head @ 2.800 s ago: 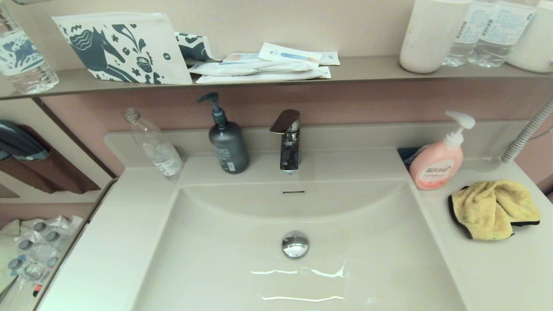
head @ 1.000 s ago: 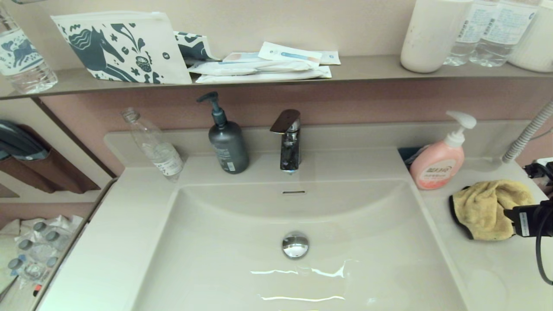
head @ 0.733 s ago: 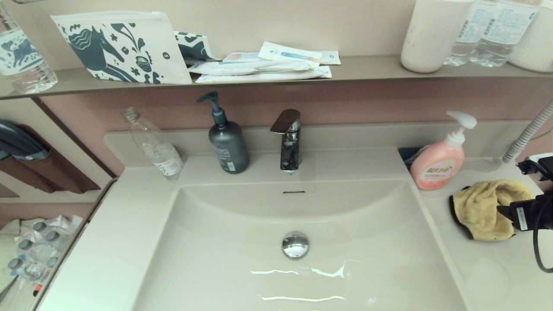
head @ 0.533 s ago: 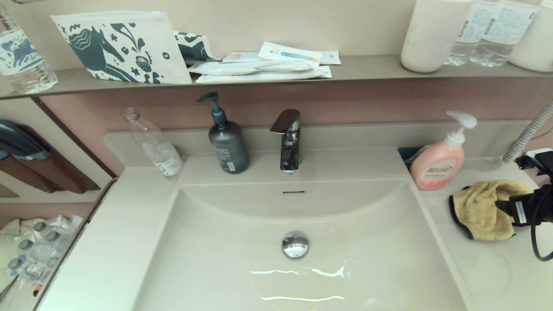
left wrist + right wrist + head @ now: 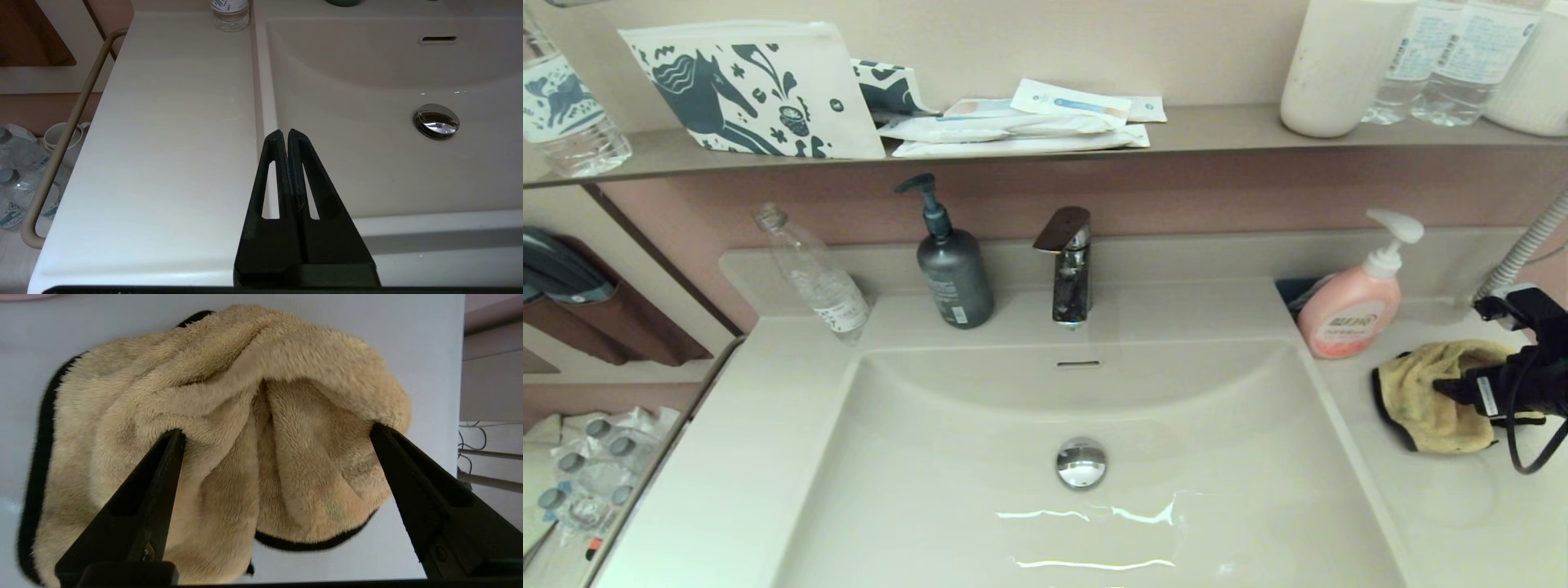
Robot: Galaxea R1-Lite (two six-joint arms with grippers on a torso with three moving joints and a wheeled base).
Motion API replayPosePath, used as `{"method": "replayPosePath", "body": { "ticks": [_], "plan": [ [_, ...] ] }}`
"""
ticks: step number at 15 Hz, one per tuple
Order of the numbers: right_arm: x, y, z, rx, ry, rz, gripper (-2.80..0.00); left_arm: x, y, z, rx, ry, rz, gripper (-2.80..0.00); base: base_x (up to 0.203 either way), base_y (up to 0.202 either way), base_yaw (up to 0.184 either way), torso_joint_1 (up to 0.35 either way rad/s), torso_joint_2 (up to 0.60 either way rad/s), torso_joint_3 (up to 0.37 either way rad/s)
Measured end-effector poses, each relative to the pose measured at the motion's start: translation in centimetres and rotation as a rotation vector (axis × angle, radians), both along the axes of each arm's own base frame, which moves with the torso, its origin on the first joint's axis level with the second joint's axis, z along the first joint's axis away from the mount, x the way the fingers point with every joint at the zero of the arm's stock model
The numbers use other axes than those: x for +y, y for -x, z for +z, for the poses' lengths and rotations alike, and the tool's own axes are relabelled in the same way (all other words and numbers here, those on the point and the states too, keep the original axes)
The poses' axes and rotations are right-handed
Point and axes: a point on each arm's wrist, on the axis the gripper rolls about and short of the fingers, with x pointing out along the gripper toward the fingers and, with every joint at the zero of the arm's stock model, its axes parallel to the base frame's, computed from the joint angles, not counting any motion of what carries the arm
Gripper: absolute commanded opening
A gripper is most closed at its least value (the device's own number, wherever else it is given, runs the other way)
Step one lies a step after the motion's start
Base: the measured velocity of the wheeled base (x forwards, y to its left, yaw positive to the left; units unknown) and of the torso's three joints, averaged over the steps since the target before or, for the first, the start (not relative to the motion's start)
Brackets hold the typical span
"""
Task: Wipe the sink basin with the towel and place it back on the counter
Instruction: Pick up the cloth
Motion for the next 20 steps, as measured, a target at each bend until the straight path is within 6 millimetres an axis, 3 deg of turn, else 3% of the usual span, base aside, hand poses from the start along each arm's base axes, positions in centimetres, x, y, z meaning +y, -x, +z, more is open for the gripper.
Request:
{"method": "replayPosePath", "body": {
  "ticks": [10,11,16,20],
  "plan": [
    [-0.9,-2.9,-2.8,0.046,-0.048,0.049,0.0,0.0,0.0,0.0,0.001,0.0,0.0,-2.8,0.0,0.0,0.0,0.0,0.0,0.0],
    [-0.9,-2.9,-3.1,0.052,-0.059,0.058,-2.8,0.0,0.0,0.0,0.0,0.0,0.0,-2.8,0.0,0.0,0.0,0.0,0.0,0.0],
    [-0.7,-2.5,-3.4,0.069,-0.078,0.071,-2.8,0.0,0.0,0.0,0.001,0.0,0.0,-2.8,0.0,0.0,0.0,0.0,0.0,0.0],
    [-0.6,-1.3,-1.9,0.057,-0.086,0.058,-2.8,0.0,0.0,0.0,0.001,0.001,0.0,-2.8,0.0,0.0,0.0,0.0,0.0,0.0]
  ]
}}
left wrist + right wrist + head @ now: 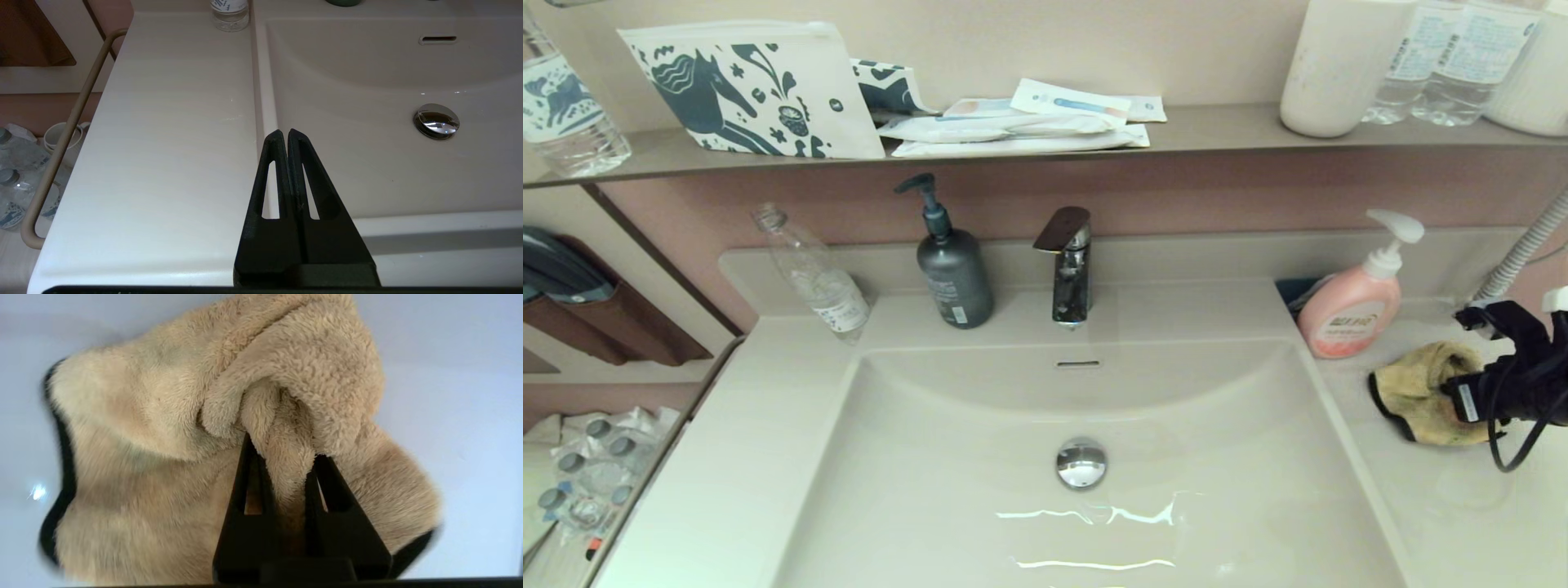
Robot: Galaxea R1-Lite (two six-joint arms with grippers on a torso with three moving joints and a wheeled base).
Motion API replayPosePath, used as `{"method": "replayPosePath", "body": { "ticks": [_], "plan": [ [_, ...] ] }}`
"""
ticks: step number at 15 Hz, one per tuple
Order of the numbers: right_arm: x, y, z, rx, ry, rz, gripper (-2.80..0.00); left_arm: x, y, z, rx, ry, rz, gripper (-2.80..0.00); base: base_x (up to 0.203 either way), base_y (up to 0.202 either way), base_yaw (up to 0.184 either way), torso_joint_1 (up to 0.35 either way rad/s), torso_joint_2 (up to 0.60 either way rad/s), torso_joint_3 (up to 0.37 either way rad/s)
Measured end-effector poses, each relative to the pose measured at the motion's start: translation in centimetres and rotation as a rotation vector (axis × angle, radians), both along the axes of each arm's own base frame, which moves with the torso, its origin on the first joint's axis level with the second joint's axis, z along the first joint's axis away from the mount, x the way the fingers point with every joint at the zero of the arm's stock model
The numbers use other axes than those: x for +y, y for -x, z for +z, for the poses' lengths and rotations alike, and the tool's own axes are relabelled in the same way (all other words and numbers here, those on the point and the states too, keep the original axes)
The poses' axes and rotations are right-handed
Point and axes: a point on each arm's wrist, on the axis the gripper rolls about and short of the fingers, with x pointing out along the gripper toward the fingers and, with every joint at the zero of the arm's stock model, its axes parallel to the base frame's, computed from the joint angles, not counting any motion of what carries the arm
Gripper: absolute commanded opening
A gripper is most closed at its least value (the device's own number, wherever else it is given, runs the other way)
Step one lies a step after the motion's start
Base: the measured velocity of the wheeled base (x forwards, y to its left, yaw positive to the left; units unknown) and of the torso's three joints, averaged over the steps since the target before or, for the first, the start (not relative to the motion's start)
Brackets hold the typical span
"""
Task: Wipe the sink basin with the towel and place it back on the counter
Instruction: Pick up the cloth, then wipe the sink
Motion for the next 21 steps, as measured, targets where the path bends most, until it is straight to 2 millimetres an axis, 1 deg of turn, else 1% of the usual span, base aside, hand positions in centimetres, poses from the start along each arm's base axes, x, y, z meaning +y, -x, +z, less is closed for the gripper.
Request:
{"method": "replayPosePath", "body": {
  "ticks": [3,5,7,9,10,12,14,16,18,19,21],
  "plan": [
    [0.4,1.9,2.3,0.023,-0.016,-0.008,-2.8,0.0,0.0,0.0,0.0,0.0,0.0,-2.8,0.0,0.0,0.0,0.0,0.0,0.0],
    [1.0,3.5,4.5,0.045,-0.056,-0.029,-2.8,0.0,0.0,0.0,0.0,0.0,0.0,-2.8,0.0,0.0,0.0,0.0,0.0,0.0],
    [2.2,4.9,7.3,0.059,-0.124,-0.054,-2.8,0.0,0.0,0.0,0.0,0.0,0.0,-2.8,0.0,0.0,0.0,0.0,0.0,0.0],
    [4.2,6.3,9.9,0.077,-0.201,-0.058,-2.8,0.0,0.0,0.0,0.0,0.0,0.0,-2.8,0.0,0.0,0.0,0.0,0.0,0.0],
    [5.7,7.1,11.1,0.092,-0.243,-0.044,-2.8,0.0,0.0,0.0,0.0,0.0,0.0,-2.8,0.0,0.0,0.0,0.0,0.0,0.0],
    [8.9,8.6,12.7,0.118,-0.293,0.004,-2.8,0.0,0.0,0.0,0.0,0.0,0.0,-2.8,0.0,0.0,0.0,0.0,0.0,0.0],
    [12.3,9.7,13.8,0.112,-0.302,0.06,-2.8,0.0,0.0,0.0,0.0,0.0,0.0,-2.8,0.0,0.0,0.0,0.0,0.0,0.0],
    [15.9,10.9,14.4,0.099,-0.3,0.114,-2.8,0.0,0.0,0.0,0.0,-0.001,0.0,-2.8,0.0,0.0,0.0,0.0,0.0,0.0],
    [19.9,12.1,14.2,0.105,-0.3,0.16,-2.8,0.0,0.0,0.0,0.0,0.0,0.0,-2.8,0.0,0.0,0.0,0.0,0.0,0.0],
    [21.7,12.5,13.7,0.118,-0.295,0.165,-2.8,0.0,0.0,0.0,0.0,0.0,0.0,-2.8,0.0,0.0,0.0,0.0,0.0,0.0],
    [25.5,12.6,11.6,0.162,-0.265,0.115,-2.8,0.0,0.0,0.0,0.0,-0.001,0.0,-2.8,0.0,0.0,0.0,0.0,0.0,0.0]
  ]
}}
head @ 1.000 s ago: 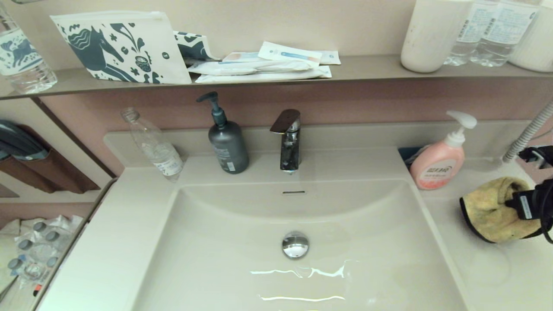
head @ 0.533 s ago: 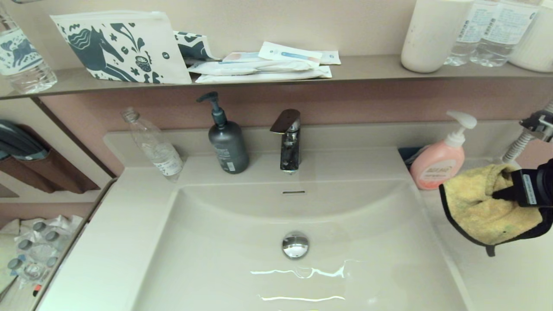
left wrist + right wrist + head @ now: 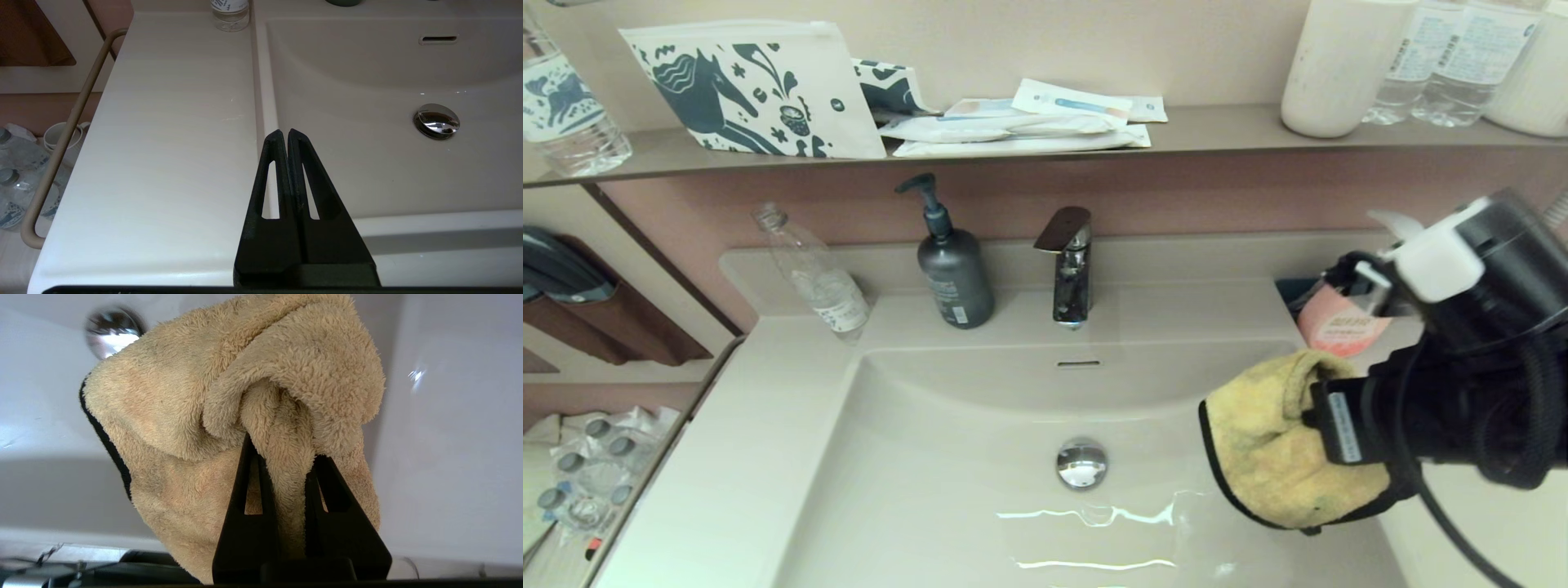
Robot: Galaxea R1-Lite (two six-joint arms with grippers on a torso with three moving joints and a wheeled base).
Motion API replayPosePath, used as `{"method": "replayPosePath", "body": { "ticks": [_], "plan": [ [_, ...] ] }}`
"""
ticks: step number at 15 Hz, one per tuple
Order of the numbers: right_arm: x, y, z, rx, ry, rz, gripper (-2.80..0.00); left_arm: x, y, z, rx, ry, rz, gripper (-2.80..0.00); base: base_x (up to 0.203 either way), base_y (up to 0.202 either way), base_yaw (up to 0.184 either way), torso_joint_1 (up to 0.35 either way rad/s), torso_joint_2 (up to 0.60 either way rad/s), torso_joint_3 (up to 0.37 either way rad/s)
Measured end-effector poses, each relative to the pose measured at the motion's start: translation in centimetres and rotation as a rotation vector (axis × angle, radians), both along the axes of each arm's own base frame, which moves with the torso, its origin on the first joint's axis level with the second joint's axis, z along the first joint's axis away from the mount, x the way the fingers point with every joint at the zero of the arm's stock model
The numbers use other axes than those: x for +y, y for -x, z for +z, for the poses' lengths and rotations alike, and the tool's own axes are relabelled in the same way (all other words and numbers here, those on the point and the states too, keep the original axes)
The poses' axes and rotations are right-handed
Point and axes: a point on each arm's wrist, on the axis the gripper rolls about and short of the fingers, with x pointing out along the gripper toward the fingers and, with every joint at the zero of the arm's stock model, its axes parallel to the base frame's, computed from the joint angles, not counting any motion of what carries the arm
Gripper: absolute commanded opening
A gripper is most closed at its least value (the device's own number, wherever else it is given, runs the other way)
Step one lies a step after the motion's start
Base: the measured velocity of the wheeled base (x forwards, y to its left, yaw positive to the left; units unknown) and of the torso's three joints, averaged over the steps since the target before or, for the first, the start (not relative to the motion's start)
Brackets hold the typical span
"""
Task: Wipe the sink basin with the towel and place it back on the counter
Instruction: Wipe the sink
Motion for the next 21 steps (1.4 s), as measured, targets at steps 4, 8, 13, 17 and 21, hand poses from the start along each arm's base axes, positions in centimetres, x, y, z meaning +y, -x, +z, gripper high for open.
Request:
{"method": "replayPosePath", "body": {
  "ticks": [4,8,13,17,21],
  "plan": [
    [5.1,-1.1,-5.3,0.115,0.04,-0.144,-2.8,0.0,0.0,0.0,0.0,0.0,0.0,-2.8,0.0,0.0,0.0,0.0,0.0,0.0],
    [8.2,-3.1,-10.4,0.172,0.04,-0.247,-2.8,0.0,0.0,0.0,0.0,0.0,0.0,-2.8,0.0,0.0,0.0,0.0,0.0,0.0],
    [8.9,-5.3,-14.9,0.224,0.112,-0.292,-2.8,0.0,0.0,0.0,0.0,0.0,0.0,-2.8,0.0,0.0,0.0,0.0,0.0,0.0],
    [8.5,-6.9,-18.0,0.253,0.147,-0.334,-2.8,0.0,0.0,0.0,0.0,0.0,0.0,-2.8,0.0,0.0,0.0,0.0,0.0,0.0],
    [9.6,-7.6,-19.4,0.246,0.069,-0.31,-2.8,0.0,0.0,0.0,0.001,0.0,0.0,-2.8,0.0,0.0,0.0,0.0,0.0,0.0]
  ]
}}
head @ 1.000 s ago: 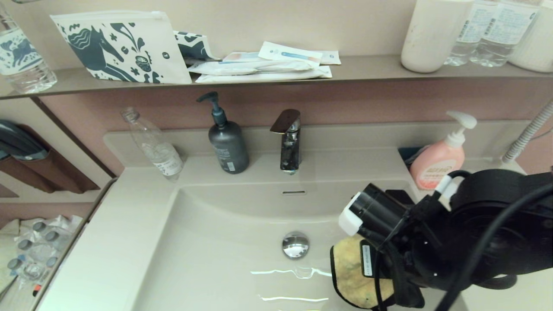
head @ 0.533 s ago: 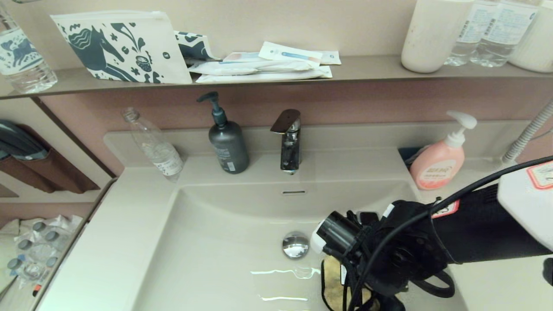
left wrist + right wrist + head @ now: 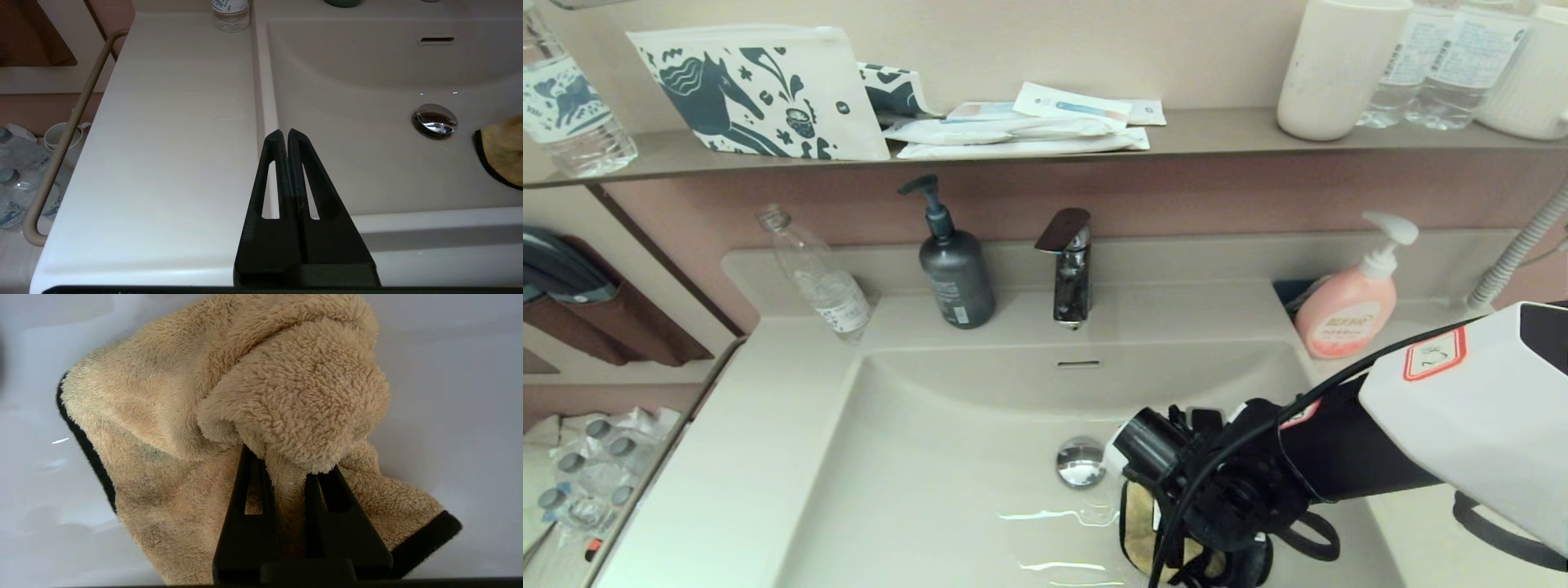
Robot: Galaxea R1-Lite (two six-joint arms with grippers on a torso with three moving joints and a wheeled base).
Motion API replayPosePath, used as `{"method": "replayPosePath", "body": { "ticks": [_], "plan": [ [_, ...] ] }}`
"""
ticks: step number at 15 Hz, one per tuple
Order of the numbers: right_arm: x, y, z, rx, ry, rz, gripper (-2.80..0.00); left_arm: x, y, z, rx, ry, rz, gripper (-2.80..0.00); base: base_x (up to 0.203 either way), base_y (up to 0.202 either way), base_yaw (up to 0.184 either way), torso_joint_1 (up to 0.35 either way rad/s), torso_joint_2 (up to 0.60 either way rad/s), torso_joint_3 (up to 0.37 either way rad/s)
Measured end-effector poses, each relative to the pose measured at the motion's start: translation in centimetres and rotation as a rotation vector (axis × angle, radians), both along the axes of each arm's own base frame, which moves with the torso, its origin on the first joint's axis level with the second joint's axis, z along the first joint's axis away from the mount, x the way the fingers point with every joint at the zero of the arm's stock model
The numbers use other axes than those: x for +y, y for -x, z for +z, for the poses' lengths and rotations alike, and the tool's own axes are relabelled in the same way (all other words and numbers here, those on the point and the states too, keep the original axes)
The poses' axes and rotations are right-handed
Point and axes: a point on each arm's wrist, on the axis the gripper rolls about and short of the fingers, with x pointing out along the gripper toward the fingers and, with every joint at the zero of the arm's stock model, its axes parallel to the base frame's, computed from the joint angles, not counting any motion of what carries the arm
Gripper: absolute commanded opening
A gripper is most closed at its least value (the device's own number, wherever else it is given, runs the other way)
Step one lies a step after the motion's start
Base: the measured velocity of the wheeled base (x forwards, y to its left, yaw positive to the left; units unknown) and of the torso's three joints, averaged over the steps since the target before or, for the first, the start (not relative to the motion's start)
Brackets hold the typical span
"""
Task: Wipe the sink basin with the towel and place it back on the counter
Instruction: Wipe the sink
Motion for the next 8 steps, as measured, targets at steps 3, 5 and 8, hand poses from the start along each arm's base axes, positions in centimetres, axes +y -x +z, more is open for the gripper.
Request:
{"method": "replayPosePath", "body": {
  "ticks": [3,5,8],
  "plan": [
    [1.2,0.6,-0.2,0.041,-0.061,0.047,-2.8,0.0,0.0,0.0,0.0,0.0,0.0,-2.8,0.0,0.0,0.0,0.0,0.0,0.0],
    [2.2,1.0,-0.2,0.066,-0.097,0.084,-2.8,0.0,0.0,0.0,0.0,0.0,0.0,-2.8,0.0,0.0,0.0,0.0,0.0,0.0],
    [4.9,2.2,0.0,0.069,-0.14,0.162,-2.8,0.0,0.0,0.0,0.0,0.0,-0.001,-2.8,0.0,0.0,0.0,0.0,0.0,0.0]
  ]
}}
